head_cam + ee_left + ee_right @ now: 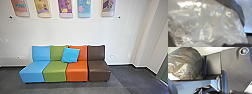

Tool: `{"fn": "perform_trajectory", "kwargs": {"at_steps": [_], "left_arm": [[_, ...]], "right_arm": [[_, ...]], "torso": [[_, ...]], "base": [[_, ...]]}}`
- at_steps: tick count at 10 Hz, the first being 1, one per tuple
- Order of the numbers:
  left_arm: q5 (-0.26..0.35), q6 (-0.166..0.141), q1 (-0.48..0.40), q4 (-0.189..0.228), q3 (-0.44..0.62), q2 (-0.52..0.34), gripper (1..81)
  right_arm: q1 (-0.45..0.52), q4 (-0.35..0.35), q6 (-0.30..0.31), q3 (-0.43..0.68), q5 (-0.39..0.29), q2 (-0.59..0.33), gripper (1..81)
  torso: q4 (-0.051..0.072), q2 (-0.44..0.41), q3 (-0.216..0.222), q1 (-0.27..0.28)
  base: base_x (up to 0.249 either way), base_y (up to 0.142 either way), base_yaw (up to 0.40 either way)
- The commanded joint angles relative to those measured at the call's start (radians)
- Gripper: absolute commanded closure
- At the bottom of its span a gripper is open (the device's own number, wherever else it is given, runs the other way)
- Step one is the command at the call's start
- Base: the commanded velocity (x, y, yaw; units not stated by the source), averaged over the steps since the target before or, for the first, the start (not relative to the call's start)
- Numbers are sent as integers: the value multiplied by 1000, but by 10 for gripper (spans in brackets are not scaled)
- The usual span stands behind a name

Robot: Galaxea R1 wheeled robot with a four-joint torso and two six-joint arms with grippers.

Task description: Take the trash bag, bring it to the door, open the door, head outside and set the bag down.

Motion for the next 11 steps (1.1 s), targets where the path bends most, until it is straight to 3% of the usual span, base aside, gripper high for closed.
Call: {"fn": "perform_trajectory", "kwargs": {"at_steps": [1, 2, 3, 5, 6, 7, 8, 9, 10, 11], "left_arm": [[75, 4, -53, 3, 1, -5, 811], [75, 4, -53, 3, 1, -5, 811], [75, 4, -53, 3, 1, -5, 811], [58, 4, -51, 5, 1, -3, 811], [55, 3, -53, 5, 1, -3, 811], [55, 3, -51, 5, 1, -3, 811], [55, 3, -51, 5, 1, -2, 811], [55, 3, -51, 3, 1, 0, 811], [55, 3, -51, 5, 1, 1, 811], [55, 3, -51, 5, 1, 3, 811]], "right_arm": [[43, -4, -4, 8, -69, 2, 10], [43, -5, -4, 7, -69, 3, 10], [43, -7, -4, 4, -69, 6, 10], [45, -14, -4, -16, -70, 14, 10], [45, -16, -4, -27, -70, 21, 10], [43, -19, -4, -36, -70, 28, 10], [45, -24, -4, -42, -70, 34, 10], [45, -24, -3, -42, -70, 35, 10], [45, -19, -2, -47, -70, 35, 10], [43, -14, -1, -53, -70, 38, 10]], "torso": [[2, 0, 0, 0], [-12, 0, 43, 0], [-17, 0, 86, 0], [-17, 0, 38, 0], [-17, 0, 61, 0], [80, 0, 69, -2], [83, 0, 73, -2], [35, 0, 77, -2], [20, 0, 79, -2], [42, 0, 79, -2]], "base": [[0, 0, 0], [0, 0, 0], [0, 0, 0], [0, 0, 0], [0, 0, 0], [0, 0, 0], [0, 0, 0], [0, 0, 0], [0, 0, 0], [0, 0, 0]]}}
